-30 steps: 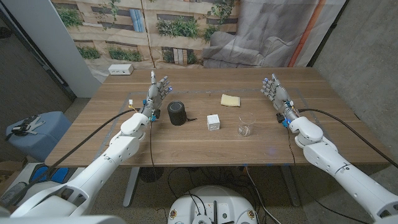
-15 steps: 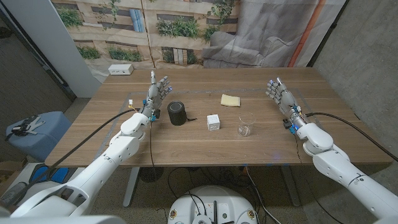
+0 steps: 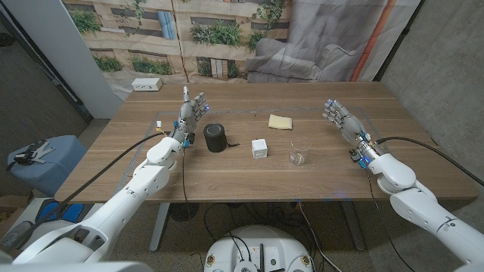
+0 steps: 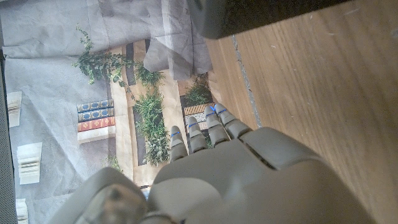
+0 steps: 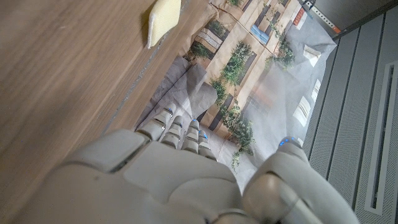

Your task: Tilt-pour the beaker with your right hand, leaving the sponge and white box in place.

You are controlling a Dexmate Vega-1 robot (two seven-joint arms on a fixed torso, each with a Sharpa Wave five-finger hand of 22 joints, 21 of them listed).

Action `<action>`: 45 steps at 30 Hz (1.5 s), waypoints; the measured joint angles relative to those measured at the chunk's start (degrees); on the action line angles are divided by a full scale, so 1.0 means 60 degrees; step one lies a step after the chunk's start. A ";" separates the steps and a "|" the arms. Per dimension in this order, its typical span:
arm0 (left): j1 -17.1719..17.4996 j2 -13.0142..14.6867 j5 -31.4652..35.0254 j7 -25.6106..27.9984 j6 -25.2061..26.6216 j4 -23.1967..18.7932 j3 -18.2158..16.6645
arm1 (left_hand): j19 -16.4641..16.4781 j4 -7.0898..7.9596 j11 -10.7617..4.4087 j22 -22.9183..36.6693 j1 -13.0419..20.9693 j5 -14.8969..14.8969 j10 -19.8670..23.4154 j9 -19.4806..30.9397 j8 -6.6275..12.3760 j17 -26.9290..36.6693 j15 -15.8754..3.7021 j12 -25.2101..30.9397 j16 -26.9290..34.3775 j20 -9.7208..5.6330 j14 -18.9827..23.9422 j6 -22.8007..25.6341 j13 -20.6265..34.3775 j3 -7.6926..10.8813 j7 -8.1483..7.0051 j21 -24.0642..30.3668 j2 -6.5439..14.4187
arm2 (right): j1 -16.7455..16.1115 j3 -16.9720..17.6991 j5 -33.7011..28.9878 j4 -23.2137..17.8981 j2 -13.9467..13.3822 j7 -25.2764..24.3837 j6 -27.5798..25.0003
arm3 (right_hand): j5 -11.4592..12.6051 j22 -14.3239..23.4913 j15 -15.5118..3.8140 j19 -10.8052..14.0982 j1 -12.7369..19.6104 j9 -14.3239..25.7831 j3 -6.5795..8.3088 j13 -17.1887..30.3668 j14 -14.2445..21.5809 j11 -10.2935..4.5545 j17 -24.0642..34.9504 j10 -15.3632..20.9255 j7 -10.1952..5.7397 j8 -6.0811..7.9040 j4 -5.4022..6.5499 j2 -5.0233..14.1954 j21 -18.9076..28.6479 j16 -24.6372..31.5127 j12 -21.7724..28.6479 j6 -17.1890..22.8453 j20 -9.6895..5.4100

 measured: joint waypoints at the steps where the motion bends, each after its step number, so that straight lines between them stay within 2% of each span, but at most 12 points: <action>1: 0.0000 0.0000 -0.0001 0.0000 0.0000 0.0000 0.0000 | 0.0000 0.0000 0.0000 0.0000 0.0000 0.0000 0.0000 0.0000 0.0000 0.0000 0.0000 0.0000 0.0000 0.0000 0.0000 0.0000 0.0000 0.0000 0.0000 0.0000 0.0000 | -0.0033 0.0007 -0.0020 0.0032 -0.0083 0.0070 0.0053 | -0.0022 0.0000 0.0001 -0.0016 0.0060 0.0000 -0.0002 0.0000 -0.0062 -0.0001 -0.0032 -0.0067 0.0015 0.0000 -0.0074 -0.0060 0.0000 0.0000 0.0000 -0.0087 -0.0016; 6: 0.0000 0.0000 -0.0001 -0.0001 -0.0001 0.0000 0.0000 | 0.0000 0.0000 0.0000 0.0000 0.0000 0.0000 0.0000 0.0000 0.0000 0.0000 0.0000 0.0000 0.0000 0.0000 0.0000 0.0000 0.0000 0.0000 0.0000 0.0000 0.0000 | -0.0046 0.0011 -0.0116 0.0046 -0.0117 0.0345 0.0264 | -0.0022 0.0000 0.0069 -0.0123 0.0302 0.0000 0.0050 0.0012 -0.0198 0.0007 -0.0145 -0.0327 0.0136 0.0000 -0.0362 -0.0294 0.0000 0.0000 0.0000 -0.0482 0.0016; 7: 0.0000 0.0000 -0.0002 0.0000 -0.0001 0.0000 0.0000 | 0.0000 0.0000 0.0000 -0.0001 0.0000 0.0000 0.0000 0.0000 0.0000 0.0000 0.0000 0.0000 0.0000 0.0000 0.0000 0.0000 0.0000 0.0000 0.0000 0.0000 0.0000 | -0.0135 0.0037 -0.0123 0.0162 -0.0370 0.0368 0.0281 | -0.0022 0.0000 0.0053 -0.0174 0.0467 0.0024 0.0072 0.0024 -0.0229 -0.0020 -0.0172 -0.0351 0.0184 0.0000 -0.0425 -0.0283 0.0000 0.0000 0.0000 -0.0568 0.0007; 12: 0.0000 0.0000 -0.0002 -0.0001 -0.0004 0.0001 -0.0002 | 0.0000 0.0000 0.0000 -0.0001 0.0000 0.0000 0.0000 -0.0001 0.0000 0.0000 0.0000 0.0000 0.0000 0.0000 0.0000 0.0000 0.0000 0.0000 0.0000 0.0000 0.0000 | -0.0191 0.0038 -0.0284 0.0252 -0.0582 0.0585 0.0434 | -0.0022 0.0001 0.0075 -0.0324 0.0765 0.0050 0.0104 0.0029 -0.0429 -0.0055 -0.0265 -0.0522 0.0184 0.0000 -0.0680 -0.0380 0.0000 0.0000 0.0000 -0.0975 0.0017; 17: 0.0000 0.0002 -0.0003 -0.0003 -0.0007 0.0002 -0.0002 | 0.0000 0.0000 0.0000 -0.0001 0.0000 0.0000 0.0000 -0.0001 0.0000 0.0000 0.0000 0.0000 0.0000 0.0000 0.0000 0.0000 0.0000 0.0000 0.0000 0.0000 0.0000 | -0.0236 0.0039 -0.0536 0.0330 -0.0824 0.0706 0.0579 | -0.0022 0.0001 0.0086 -0.0423 0.0860 0.0049 0.0145 0.0028 -0.0556 -0.0103 -0.0327 -0.0675 0.0169 0.0000 -0.0877 -0.0475 0.0000 0.0000 0.0001 -0.1158 0.0026; 22: 0.0000 0.0001 -0.0004 -0.0003 -0.0011 0.0005 -0.0003 | 0.0000 0.0000 0.0000 -0.0001 0.0000 0.0000 0.0000 -0.0001 0.0000 -0.0001 0.0000 0.0000 0.0000 0.0000 0.0000 0.0000 -0.0001 0.0001 0.0000 0.0000 0.0000 | -0.0286 0.0038 -0.0851 0.0354 -0.1045 0.0745 0.0754 | -0.0022 0.0001 0.0103 -0.0528 0.1182 0.0088 0.0159 0.0028 -0.0678 0.0016 -0.0398 -0.0897 0.0220 0.0001 -0.1014 -0.0574 0.0000 0.0000 0.0000 -0.1208 0.0053; 29: 0.0000 0.0000 -0.0003 -0.0003 -0.0012 0.0006 -0.0003 | 0.0000 0.0000 0.0000 -0.0001 0.0000 0.0000 0.0000 -0.0001 0.0000 -0.0001 0.0000 0.0000 0.0000 0.0000 0.0000 0.0000 -0.0001 0.0001 0.0000 0.0000 0.0000 | -0.0331 0.0038 -0.1225 0.0348 -0.1189 0.0766 0.0915 | 0.0057 0.0024 0.0247 -0.0678 0.1423 0.0093 0.0212 0.0076 -0.0821 0.0185 -0.0493 -0.1169 0.0290 0.0001 -0.1149 -0.0638 0.0000 0.0000 0.0001 -0.1206 0.0108; 30: 0.0000 0.0001 -0.0003 -0.0003 -0.0011 0.0006 -0.0003 | 0.0000 0.0000 0.0000 -0.0002 0.0000 0.0000 0.0000 -0.0001 0.0000 -0.0001 0.0000 0.0000 0.0000 0.0000 0.0000 0.0000 -0.0001 0.0001 0.0000 0.0000 0.0000 | -0.0386 0.0032 -0.1264 0.0280 -0.1361 0.0770 0.0928 | 0.0057 0.0024 0.0276 -0.0676 0.1468 0.0093 0.0236 0.0075 -0.0850 0.0160 -0.0505 -0.1211 0.0290 0.0000 -0.1174 -0.0684 0.0000 0.0000 0.0001 -0.1206 0.0116; 39: -0.0001 0.0001 -0.0003 -0.0003 -0.0011 0.0006 -0.0003 | 0.0000 0.0000 0.0000 -0.0002 0.0000 0.0000 0.0000 -0.0001 0.0000 -0.0001 0.0000 0.0000 0.0000 0.0000 0.0000 0.0000 -0.0001 0.0001 0.0000 -0.0001 0.0000 | -0.0386 0.0032 -0.1761 0.0280 -0.1361 0.0716 0.1002 | 0.0201 0.0024 0.0396 -0.0849 0.1786 0.0138 0.0238 0.0074 -0.1209 0.0271 -0.0558 -0.1668 0.0375 0.0001 -0.1253 -0.0852 0.0000 0.0000 0.0001 -0.1188 0.0415; 40: 0.0000 0.0001 -0.0003 -0.0003 -0.0011 0.0006 -0.0003 | 0.0000 0.0000 0.0000 -0.0001 0.0000 0.0000 0.0000 -0.0001 0.0000 -0.0001 0.0000 0.0000 0.0000 0.0000 0.0000 0.0000 -0.0001 0.0001 0.0000 -0.0001 0.0000 | -0.0386 0.0032 -0.1835 0.0280 -0.1361 0.0685 0.1002 | 0.0201 0.0023 0.0389 -0.0848 0.1785 0.0138 0.0238 0.0074 -0.1243 0.0289 -0.0584 -0.1747 0.0375 0.0001 -0.1253 -0.0851 0.0000 0.0000 0.0001 -0.1188 0.0415; 41: 0.0000 0.0001 -0.0003 -0.0002 -0.0011 0.0006 -0.0003 | 0.0000 0.0000 0.0000 -0.0002 0.0000 0.0000 0.0000 -0.0001 0.0000 -0.0001 0.0000 0.0000 0.0000 0.0000 0.0000 0.0000 -0.0001 0.0001 0.0000 -0.0001 0.0000 | -0.0637 0.0014 -0.1910 -0.0092 -0.1762 0.0652 0.1002 | 0.0201 0.0024 0.0392 -0.0850 0.1785 0.0138 0.0238 0.0074 -0.1282 0.0288 -0.0591 -0.1748 0.0433 0.0001 -0.1253 -0.0852 0.0000 0.0000 0.0001 -0.1202 0.0413; 45: 0.0000 0.0002 -0.0003 -0.0002 -0.0012 0.0006 -0.0003 | 0.0000 0.0000 0.0000 -0.0002 0.0000 0.0000 0.0000 -0.0001 0.0000 -0.0001 0.0000 0.0000 0.0000 0.0000 0.0000 0.0000 -0.0001 0.0001 0.0000 -0.0001 0.0000 | -0.0713 0.0014 -0.2130 -0.0202 -0.1840 0.0532 0.0985 | 0.0267 0.0023 0.0427 -0.1209 0.1881 0.0137 0.0238 0.0118 -0.1442 0.0321 -0.0591 -0.1919 0.0593 0.0001 -0.1253 -0.0947 -0.0046 0.0000 0.0001 -0.1182 0.0259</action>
